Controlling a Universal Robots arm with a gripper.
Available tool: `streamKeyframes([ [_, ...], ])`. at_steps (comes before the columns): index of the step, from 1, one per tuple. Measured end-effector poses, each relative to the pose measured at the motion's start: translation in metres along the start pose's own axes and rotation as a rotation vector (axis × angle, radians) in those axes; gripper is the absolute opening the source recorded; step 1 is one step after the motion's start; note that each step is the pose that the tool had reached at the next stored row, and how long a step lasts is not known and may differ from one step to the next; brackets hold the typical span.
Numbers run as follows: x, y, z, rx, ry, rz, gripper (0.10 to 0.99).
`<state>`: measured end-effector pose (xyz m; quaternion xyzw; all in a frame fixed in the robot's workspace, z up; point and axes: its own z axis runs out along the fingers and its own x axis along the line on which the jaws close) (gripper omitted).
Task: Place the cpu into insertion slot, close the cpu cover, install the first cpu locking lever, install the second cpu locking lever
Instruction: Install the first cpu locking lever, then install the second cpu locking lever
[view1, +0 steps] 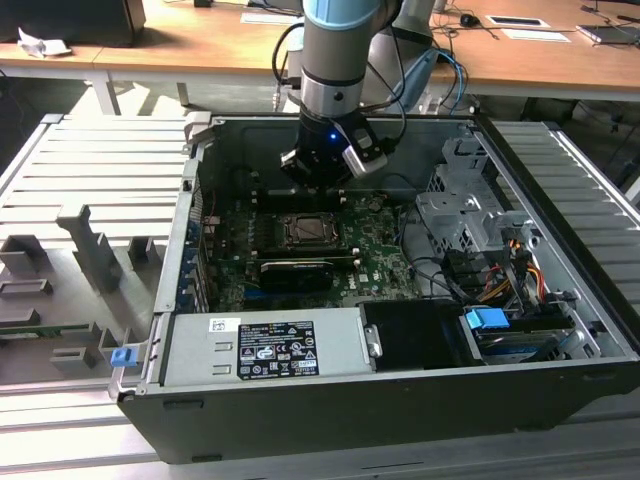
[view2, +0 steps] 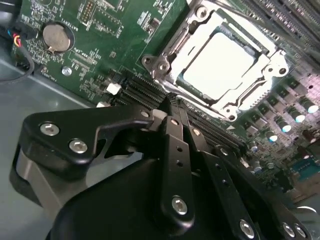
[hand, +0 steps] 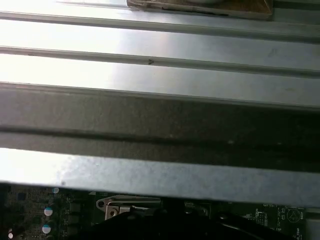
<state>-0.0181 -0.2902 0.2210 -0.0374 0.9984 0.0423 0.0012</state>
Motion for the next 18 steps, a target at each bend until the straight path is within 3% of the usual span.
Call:
streamKeyframes([
  [8,0.0002,-0.0025,-0.0002,0.000,0.0000,0.000,0.106],
  [10,0.0006,-0.0082,-0.0007,0.000,-0.0001,0.000,0.106],
  [15,0.0006,-0.0070,-0.0174,0.000,0.0000,0.000,0.106],
  [18,0.0005,-0.0058,-0.0311,0.000,0.0000,0.000,0.106],
])
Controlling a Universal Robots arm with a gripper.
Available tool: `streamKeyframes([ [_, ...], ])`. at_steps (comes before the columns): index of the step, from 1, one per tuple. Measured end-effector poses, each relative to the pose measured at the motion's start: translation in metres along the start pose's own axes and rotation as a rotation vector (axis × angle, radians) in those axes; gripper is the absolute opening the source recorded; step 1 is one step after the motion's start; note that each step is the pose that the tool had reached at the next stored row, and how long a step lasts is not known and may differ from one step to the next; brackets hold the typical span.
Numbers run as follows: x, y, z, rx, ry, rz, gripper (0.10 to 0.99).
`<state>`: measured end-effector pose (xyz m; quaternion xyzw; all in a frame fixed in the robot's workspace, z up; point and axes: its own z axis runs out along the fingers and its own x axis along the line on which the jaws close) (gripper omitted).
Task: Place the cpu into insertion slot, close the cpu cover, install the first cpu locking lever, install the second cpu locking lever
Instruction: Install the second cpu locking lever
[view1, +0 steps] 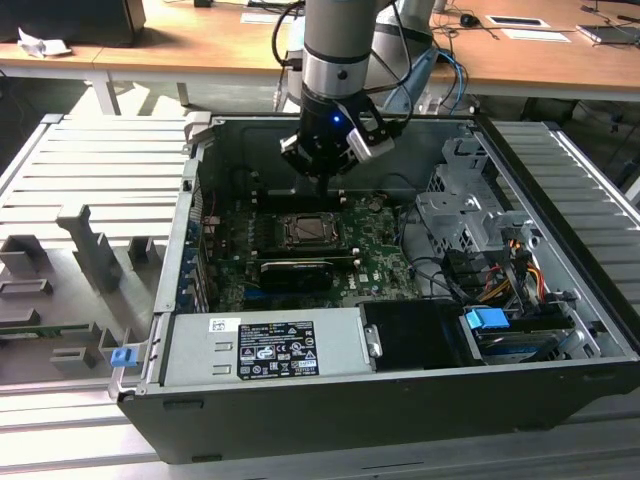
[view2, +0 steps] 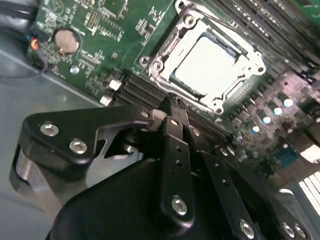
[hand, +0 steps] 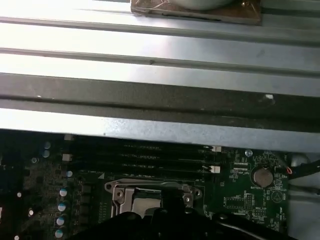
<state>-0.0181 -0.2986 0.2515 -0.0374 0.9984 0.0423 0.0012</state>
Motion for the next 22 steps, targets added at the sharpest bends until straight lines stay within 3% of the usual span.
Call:
streamKeyframes([
  [1,0.0000,-0.0002,-0.0016,0.000,0.0001,0.000,0.106],
  [2,0.0008,-0.0053,-0.0020,0.000,0.0000,0.000,0.106],
  [4,0.0026,-0.0255,-0.0030,0.001,0.0002,0.000,0.106],
  [10,0.0045,-0.0525,0.0000,0.001,0.0033,0.000,0.106],
  [12,0.0061,-0.0653,0.0005,0.000,0.0034,0.000,0.106],
  [17,0.0154,-0.0754,0.0005,0.001,0.0035,0.000,0.106],
  [20,0.0296,-0.0764,0.0011,0.001,0.0035,0.000,0.106],
  [21,0.0384,-0.0762,0.0022,-0.001,0.0034,0.000,0.106],
  [22,0.0398,-0.0762,0.0038,-0.002,0.0032,0.000,0.106],
])
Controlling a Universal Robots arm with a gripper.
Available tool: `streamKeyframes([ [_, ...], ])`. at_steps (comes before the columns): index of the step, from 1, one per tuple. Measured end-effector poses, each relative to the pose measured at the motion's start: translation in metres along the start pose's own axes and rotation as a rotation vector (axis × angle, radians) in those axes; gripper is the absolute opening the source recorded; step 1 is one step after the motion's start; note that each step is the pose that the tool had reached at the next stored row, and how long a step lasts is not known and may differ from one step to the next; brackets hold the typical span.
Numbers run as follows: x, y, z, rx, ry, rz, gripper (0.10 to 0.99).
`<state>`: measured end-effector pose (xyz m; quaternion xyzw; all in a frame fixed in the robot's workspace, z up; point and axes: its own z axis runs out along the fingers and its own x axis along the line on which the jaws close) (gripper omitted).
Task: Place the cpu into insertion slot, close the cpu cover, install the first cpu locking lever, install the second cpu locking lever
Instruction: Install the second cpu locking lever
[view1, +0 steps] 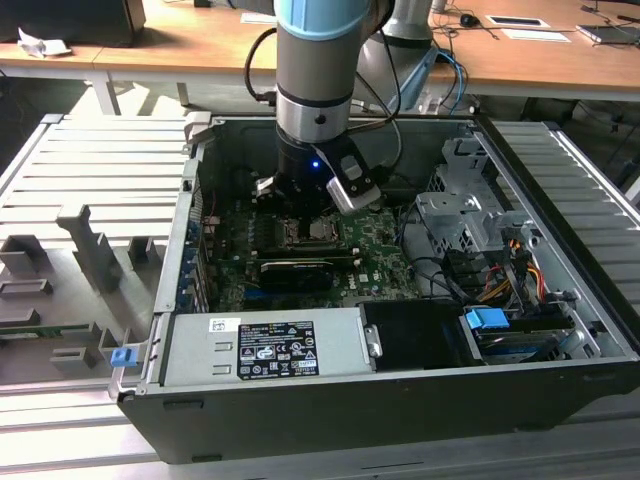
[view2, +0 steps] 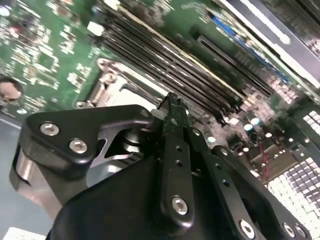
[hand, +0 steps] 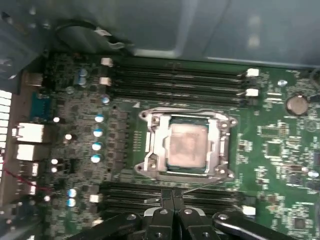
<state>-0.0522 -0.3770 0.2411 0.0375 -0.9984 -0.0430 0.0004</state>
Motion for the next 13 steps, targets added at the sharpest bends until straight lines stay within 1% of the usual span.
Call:
streamKeyframes([
  [1,0.0009,-0.0001,0.0015,0.000,0.0001,0.000,0.106],
  [3,0.0027,-0.0006,0.0081,-0.001,0.0002,-0.002,0.106],
  [5,0.0044,-0.0007,0.0115,-0.003,0.0001,-0.003,0.106],
  [6,0.0087,-0.0009,0.0121,-0.021,-0.0010,-0.004,0.106],
  [7,0.0103,-0.0014,0.0121,-0.042,-0.0026,-0.005,0.106],
  [8,0.0115,-0.0020,0.0121,-0.058,-0.0039,-0.005,0.106],
  [9,0.0132,-0.0048,0.0124,-0.077,-0.0054,-0.005,0.106],
  [10,0.0140,-0.0097,0.0135,-0.083,-0.0060,-0.005,0.106],
  [11,0.0144,-0.0144,0.0141,-0.086,-0.0061,-0.004,0.106],
  [12,0.0147,-0.0158,0.0150,-0.091,-0.0068,-0.003,0.106],
  [13,0.0158,-0.0159,0.0167,-0.102,-0.0076,-0.004,0.106],
])
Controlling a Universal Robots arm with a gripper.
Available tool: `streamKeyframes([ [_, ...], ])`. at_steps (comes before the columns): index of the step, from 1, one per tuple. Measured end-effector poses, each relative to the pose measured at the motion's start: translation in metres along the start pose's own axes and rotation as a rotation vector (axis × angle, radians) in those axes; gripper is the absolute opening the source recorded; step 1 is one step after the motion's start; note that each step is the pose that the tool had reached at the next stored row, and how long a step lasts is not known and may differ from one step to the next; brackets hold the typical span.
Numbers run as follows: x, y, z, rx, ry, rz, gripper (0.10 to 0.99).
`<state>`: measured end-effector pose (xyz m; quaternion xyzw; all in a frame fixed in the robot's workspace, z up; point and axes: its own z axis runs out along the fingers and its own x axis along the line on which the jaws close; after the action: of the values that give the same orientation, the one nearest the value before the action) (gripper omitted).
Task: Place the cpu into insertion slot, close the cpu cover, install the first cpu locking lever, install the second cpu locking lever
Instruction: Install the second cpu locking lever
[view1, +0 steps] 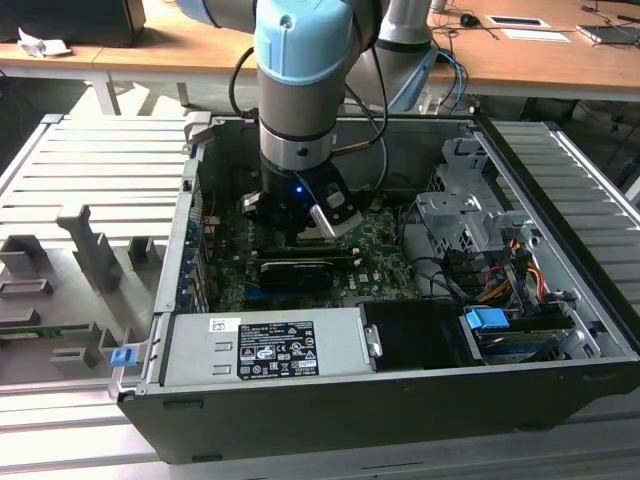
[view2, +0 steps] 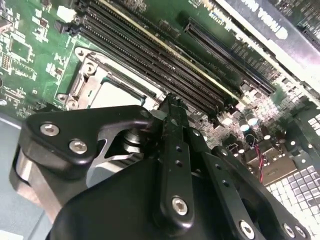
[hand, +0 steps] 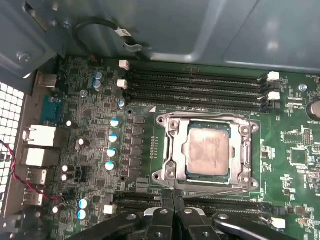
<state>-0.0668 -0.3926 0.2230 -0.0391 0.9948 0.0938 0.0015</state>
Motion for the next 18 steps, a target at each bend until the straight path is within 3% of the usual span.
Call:
streamKeyframes([
  [9,0.0040,-0.0027,0.0157,-0.016,-0.0011,0.000,0.106],
  [14,0.0063,-0.0033,0.0190,-0.041,-0.0040,0.000,0.106],
  [16,0.0084,-0.0035,0.0210,-0.057,-0.0064,-0.001,0.106],
  [18,0.0085,-0.0040,0.0230,-0.068,-0.0072,-0.001,0.106],
])
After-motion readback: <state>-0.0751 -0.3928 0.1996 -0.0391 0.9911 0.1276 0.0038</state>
